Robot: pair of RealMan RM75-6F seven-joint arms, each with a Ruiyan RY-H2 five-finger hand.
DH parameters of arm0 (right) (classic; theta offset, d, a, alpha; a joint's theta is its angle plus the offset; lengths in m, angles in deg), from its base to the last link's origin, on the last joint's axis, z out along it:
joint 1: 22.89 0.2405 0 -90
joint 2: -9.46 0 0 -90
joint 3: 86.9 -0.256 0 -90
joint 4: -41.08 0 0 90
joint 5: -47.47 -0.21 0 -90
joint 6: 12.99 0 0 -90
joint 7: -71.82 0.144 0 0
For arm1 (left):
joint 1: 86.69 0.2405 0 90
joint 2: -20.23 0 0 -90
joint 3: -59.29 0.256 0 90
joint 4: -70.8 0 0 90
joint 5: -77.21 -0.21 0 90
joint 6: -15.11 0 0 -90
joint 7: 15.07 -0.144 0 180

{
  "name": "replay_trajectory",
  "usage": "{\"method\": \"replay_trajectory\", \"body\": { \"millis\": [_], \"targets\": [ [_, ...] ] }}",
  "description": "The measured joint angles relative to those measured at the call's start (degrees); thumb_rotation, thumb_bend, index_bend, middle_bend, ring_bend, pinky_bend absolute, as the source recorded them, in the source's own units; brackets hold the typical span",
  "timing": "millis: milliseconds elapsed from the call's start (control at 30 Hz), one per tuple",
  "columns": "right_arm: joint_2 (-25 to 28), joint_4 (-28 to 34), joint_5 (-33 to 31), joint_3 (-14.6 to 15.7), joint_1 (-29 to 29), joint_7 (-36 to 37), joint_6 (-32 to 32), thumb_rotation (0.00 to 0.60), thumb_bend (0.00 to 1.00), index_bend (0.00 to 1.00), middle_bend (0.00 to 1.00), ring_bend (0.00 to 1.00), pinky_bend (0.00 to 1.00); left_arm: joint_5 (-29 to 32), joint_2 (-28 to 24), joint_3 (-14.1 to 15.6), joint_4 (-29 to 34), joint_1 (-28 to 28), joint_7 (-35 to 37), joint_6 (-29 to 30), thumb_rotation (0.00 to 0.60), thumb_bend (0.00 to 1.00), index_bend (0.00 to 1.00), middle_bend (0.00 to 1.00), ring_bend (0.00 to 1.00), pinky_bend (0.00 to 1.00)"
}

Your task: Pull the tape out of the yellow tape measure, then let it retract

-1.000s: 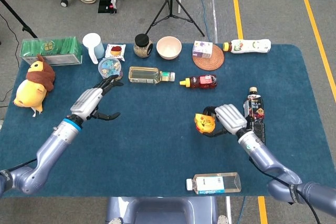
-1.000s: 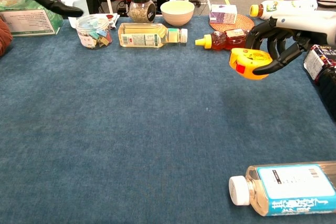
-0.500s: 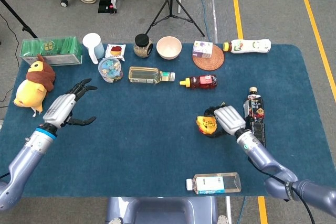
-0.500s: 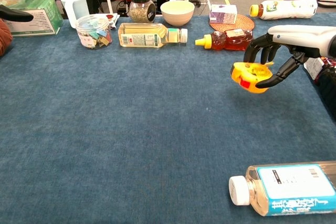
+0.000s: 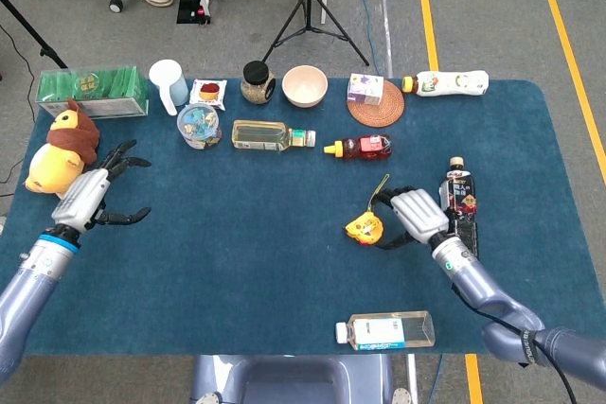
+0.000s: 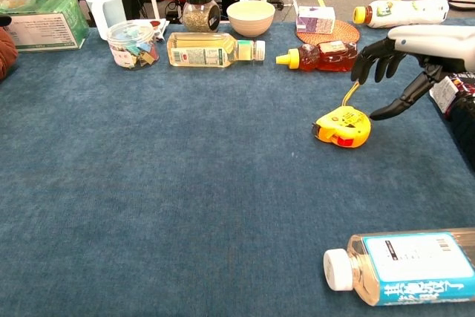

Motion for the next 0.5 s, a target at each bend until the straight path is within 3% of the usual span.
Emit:
{"method": "replay_trajectory", "body": {
  "millis": [133,333,500],
  "targets": [
    [0.6,1.3,0.7,-0.8,-1.4,0.7,-4.4,0.523,0.17,0.48,0.46,0.51,0.44,1.7,-1.4,0.3,1.1,1.1,-2.9,1.0,0.600,0.26,0.58,0.34,0.16,0.28],
    [1.7,1.5,1.2,-1.8,-4.9,2.7,-10.6,0.592,0.23,0.50,0.47,0.51,0.46,5.3,-2.9,1.4,3.0,4.3,-10.8,6.7,0.600,0.29,0.61,0.37,0.18,0.31],
    [2.9,1.1,0.5,-1.9,-8.0,2.2,-14.8,0.593,0.25,0.52,0.49,0.54,0.48,6.5,-2.2,3.3,3.0,8.5,-16.8,14.2,0.600,0.29,0.65,0.43,0.26,0.33]
  ]
}}
